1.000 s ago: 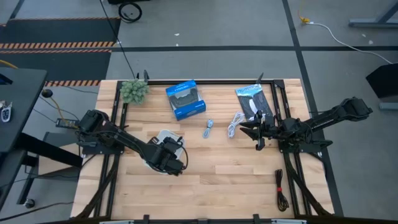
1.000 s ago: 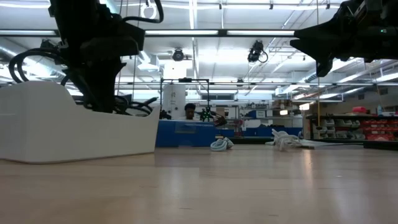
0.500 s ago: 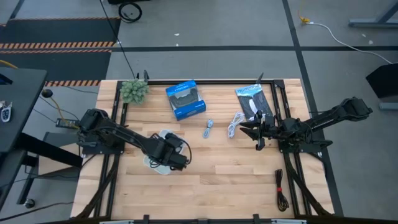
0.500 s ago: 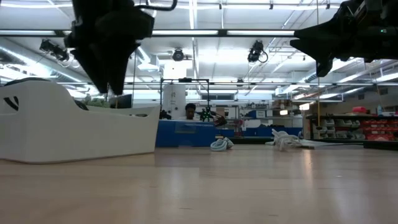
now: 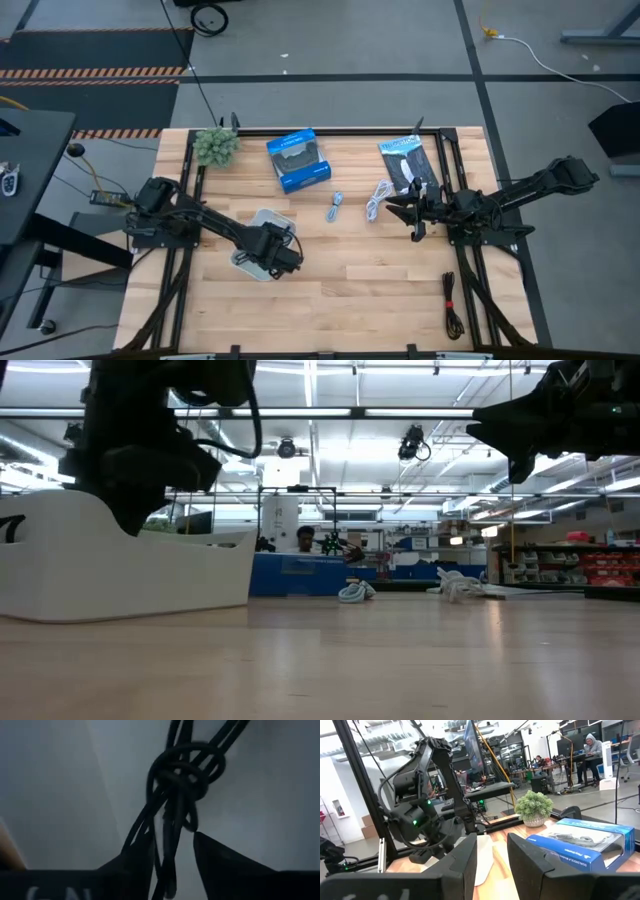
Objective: Pick and place USB-C Cables
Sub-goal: Put the left black charger cable into the white bin, then put the blue charger cable into the white bin
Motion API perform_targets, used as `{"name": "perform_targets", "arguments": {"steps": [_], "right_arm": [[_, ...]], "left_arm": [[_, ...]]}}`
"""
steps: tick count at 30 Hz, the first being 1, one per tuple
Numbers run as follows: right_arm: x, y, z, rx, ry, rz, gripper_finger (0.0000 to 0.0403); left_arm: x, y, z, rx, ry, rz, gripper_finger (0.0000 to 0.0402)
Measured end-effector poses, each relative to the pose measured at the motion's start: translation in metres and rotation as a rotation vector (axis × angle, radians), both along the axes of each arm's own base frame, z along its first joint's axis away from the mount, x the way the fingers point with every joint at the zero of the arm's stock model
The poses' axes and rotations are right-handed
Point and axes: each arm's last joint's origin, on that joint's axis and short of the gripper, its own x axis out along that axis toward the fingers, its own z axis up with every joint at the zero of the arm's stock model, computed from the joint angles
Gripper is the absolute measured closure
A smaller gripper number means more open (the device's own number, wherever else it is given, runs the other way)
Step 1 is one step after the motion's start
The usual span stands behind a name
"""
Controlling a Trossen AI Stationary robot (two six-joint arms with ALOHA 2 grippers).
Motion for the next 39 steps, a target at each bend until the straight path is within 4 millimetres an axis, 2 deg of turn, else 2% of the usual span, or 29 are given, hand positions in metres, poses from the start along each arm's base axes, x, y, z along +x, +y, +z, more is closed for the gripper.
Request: {"name": "perform_targets", "arguments": {"steps": [2, 6, 11, 19, 24, 27, 31, 36, 39], "right_arm": [[0.0, 0.0, 0.0, 0.0, 0.0, 0.0, 0.0289], [0.0, 0.0, 0.0, 0.0, 0.0, 0.0, 0.0289], [0.0, 0.0, 0.0, 0.0, -0.001, 0.0, 0.0289], [0.0, 0.0, 0.0, 0.0, 0.0, 0.0, 0.0289], [0.0, 0.0, 0.0, 0.0, 0.0, 0.0, 0.0289], [0.0, 0.0, 0.0, 0.0, 0.0, 0.0, 0.0289], [0.0, 0.0, 0.0, 0.0, 0.0, 0.0, 0.0289], [0.0, 0.0, 0.0, 0.0, 0.001, 0.0, 0.0289], [0.0, 0.0, 0.0, 0.0, 0.0, 0.0, 0.0289]], "left_arm": [[0.001, 0.002, 0.005, -0.012, 0.005, -0.011, 0.0273], [0.005, 0.008, 0.033, 0.012, 0.0, -0.006, 0.0293], [0.014, 0.013, 0.055, 0.016, -0.021, -0.05, 0.0303], [0.05, 0.033, 0.064, 0.21, -0.35, -0.102, 0.0271], [0.076, 0.048, 0.07, 0.232, -0.552, -0.143, 0.0259], [0.093, 0.057, 0.067, 0.25, -0.647, -0.169, 0.0259], [0.114, 0.074, 0.053, 0.286, -0.716, -0.184, 0.0259], [0.131, 0.095, 0.033, 0.319, -0.673, -0.187, 0.0258], [0.137, 0.105, 0.024, 0.323, -0.644, -0.188, 0.0242]]}}
